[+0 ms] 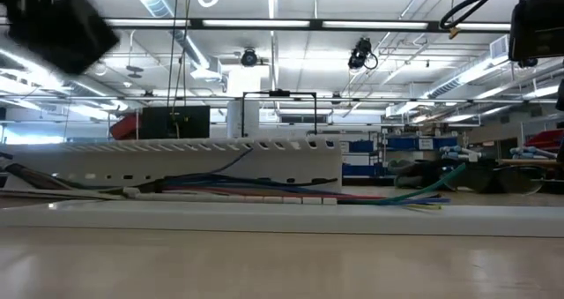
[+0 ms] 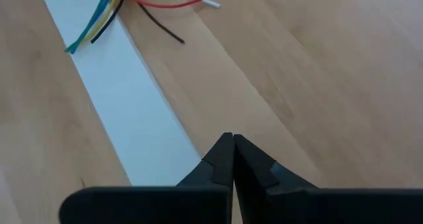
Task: Ziptie cables
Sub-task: Close the lid on the cable duct
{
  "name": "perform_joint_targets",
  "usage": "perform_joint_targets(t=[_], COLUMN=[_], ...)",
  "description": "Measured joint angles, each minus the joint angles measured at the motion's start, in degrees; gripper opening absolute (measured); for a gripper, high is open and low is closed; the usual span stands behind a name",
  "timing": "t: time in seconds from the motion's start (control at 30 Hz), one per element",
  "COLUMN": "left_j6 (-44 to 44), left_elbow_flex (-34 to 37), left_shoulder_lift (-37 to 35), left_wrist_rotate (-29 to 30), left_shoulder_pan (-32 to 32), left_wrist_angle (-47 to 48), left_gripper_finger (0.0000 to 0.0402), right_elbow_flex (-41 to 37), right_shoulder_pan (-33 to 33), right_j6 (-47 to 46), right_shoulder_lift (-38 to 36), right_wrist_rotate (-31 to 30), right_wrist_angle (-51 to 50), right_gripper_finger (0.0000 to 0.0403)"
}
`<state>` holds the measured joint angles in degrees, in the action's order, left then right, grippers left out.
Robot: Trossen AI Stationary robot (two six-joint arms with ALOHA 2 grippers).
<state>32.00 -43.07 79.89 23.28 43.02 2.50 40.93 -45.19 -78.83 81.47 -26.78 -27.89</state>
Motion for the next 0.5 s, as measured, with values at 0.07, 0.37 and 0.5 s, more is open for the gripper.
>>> perform_joint_targets(t=[0.07, 0.37, 0.5], left_j6=[-9.1, -8.8, -6.5], left_elbow_flex=[-5.7, -11.67, -11.65], left_shoulder_lift=[0.49, 9.18, 13.27], left_wrist_rotate=[4.65, 12.92, 13.36], left_shoulder_pan=[0.79, 1.17, 0.99], left_wrist_angle=[11.82, 46.58, 48.14], left_gripper_finger=[0.0197, 0.0197, 0.0197], right_elbow_flex=[0.0, 0.0, 0.0], right_shoulder_pan=[0.02, 0.0, 0.0], right_j6=[0.0, 0.81, 1.44], right_shoulder_lift=[0.0, 0.0, 0.0], right_wrist_rotate=[0.03, -0.52, -0.54], right_wrist_angle=[0.06, 1.12, 1.15], right_gripper_finger=[0.0001, 0.0001, 0.0002])
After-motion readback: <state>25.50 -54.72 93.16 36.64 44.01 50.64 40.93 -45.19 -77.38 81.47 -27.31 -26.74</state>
